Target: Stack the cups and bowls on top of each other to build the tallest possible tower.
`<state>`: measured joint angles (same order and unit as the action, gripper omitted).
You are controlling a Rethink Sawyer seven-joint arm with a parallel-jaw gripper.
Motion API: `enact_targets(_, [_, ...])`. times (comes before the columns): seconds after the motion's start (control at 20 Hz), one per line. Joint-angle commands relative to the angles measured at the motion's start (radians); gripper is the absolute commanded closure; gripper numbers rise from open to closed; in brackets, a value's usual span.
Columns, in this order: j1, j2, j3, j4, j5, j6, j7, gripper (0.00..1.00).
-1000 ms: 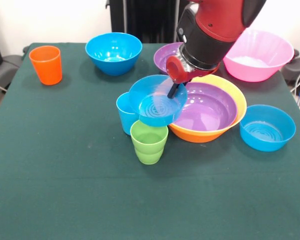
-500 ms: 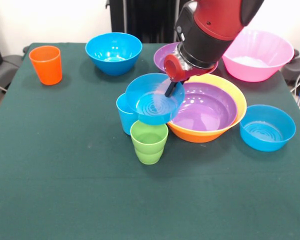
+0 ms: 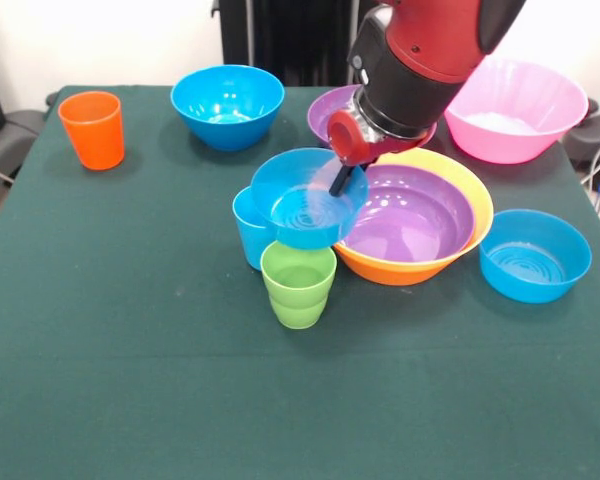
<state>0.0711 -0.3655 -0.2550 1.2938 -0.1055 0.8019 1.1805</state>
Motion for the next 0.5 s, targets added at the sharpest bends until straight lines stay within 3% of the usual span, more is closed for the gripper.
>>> enact_targets(0.05, [0.004,0.051,0.108,0.058,0.023,-0.086,0.208,1.0])
enact_targets(0.5, [0.008,0.061,0.096,0.051,0.021,-0.07,0.208,1.0])
